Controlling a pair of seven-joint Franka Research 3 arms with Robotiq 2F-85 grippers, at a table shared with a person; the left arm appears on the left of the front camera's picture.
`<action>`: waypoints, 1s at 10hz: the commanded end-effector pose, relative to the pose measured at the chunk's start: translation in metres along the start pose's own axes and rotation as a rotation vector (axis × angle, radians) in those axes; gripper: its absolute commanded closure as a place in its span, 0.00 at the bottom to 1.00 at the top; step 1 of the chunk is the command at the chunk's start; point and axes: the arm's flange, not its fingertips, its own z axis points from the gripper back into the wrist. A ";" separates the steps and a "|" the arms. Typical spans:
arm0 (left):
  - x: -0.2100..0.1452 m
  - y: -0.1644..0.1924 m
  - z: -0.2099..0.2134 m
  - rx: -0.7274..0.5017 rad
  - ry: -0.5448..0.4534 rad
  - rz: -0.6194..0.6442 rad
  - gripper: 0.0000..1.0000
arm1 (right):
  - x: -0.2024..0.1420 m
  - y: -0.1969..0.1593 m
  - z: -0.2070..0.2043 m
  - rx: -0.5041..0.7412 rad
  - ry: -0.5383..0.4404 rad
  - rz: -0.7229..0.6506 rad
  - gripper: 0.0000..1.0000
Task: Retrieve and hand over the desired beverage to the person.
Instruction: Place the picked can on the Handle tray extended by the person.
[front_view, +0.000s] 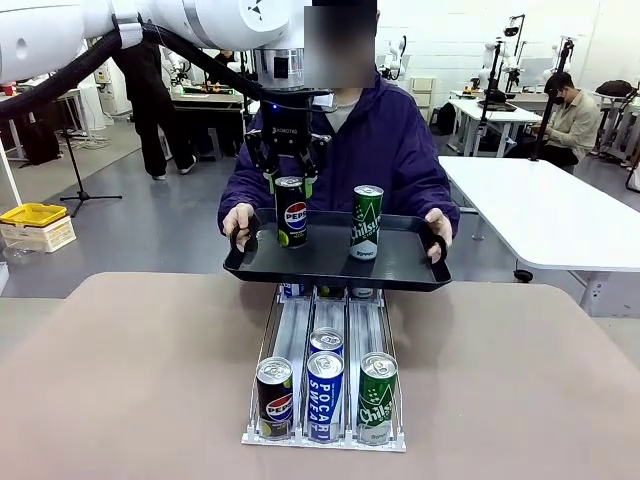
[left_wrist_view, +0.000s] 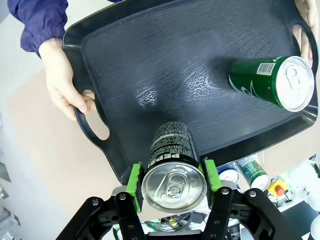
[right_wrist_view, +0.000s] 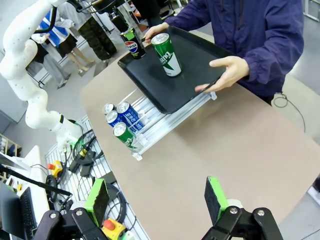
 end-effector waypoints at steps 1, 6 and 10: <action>-0.001 0.002 0.005 0.005 0.000 -0.013 0.42 | 0.002 -0.001 -0.001 0.018 -0.030 0.014 0.00; -0.001 0.002 0.005 0.005 0.000 -0.013 0.42 | 0.002 -0.001 -0.001 0.018 -0.030 0.014 0.00; 0.006 0.004 -0.013 -0.001 0.025 -0.028 0.42 | 0.002 -0.001 -0.001 0.018 -0.030 0.014 0.00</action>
